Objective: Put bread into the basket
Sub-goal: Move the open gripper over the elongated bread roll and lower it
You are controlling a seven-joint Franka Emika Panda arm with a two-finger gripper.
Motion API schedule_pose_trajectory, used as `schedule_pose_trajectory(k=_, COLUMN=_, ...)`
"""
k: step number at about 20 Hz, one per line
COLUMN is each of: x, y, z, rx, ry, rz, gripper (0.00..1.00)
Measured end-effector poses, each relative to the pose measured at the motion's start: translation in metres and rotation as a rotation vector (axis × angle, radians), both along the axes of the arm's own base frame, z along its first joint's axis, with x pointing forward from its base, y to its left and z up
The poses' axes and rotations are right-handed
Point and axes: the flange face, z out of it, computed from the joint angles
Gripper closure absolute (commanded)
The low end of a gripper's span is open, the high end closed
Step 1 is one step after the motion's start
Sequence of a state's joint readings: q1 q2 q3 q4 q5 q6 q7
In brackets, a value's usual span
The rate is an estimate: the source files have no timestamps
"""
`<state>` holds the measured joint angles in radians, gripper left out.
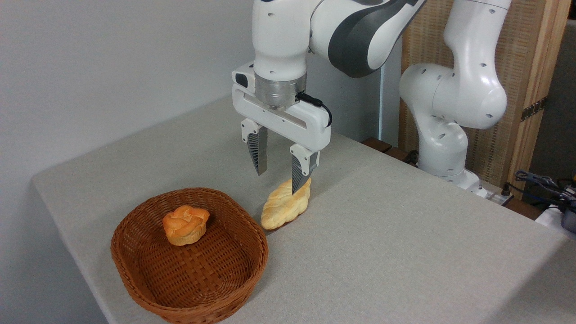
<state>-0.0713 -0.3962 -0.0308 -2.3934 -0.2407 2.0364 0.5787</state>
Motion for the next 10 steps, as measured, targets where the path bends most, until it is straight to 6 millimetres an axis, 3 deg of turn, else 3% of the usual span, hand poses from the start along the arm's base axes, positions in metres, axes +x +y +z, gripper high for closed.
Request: schedule_pose_trajectory(k=10, x=-0.010, y=-0.005, z=-0.029, rx=0.057, ry=0.024, rz=-0.034, gripper=0.00)
